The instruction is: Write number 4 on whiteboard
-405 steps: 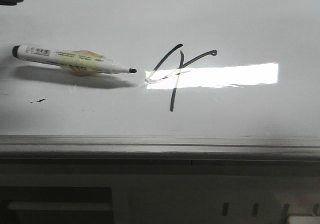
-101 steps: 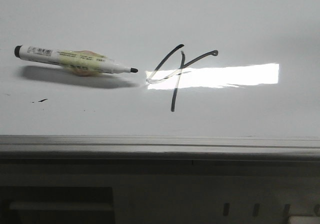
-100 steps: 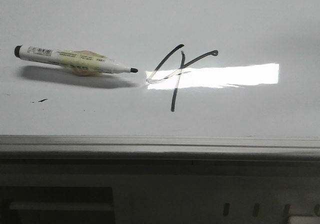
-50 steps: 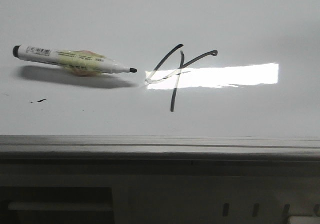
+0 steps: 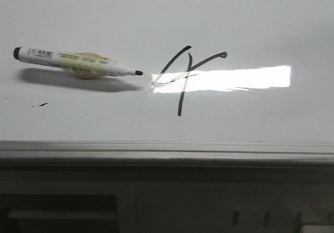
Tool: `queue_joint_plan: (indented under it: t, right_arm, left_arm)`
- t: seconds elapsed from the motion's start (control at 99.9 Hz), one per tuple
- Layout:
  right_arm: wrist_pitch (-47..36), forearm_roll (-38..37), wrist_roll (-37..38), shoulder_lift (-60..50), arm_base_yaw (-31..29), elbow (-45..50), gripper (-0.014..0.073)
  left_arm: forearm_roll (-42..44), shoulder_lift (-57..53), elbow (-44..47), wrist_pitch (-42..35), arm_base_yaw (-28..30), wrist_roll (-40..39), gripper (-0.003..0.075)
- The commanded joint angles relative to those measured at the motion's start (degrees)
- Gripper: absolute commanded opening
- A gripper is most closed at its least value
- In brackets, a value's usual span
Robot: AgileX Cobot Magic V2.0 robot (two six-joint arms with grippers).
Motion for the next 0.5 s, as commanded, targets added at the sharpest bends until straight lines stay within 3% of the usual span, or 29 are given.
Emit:
queue_joint_plan:
  t: [0.0,0.49]
  right_arm:
    - [1.6,0.6,-0.2,0.5,-0.2,-1.3,-0.0066]
    - [1.4,0.6,-0.7,1.1,-0.2,-0.3,-0.0066]
  left_arm:
    - [-0.7,-1.5,1.9,-2.9,0.2,-0.5,-0.0020]
    - [-0.7,-1.5,1.9,-2.9,0.2,-0.5,-0.0020]
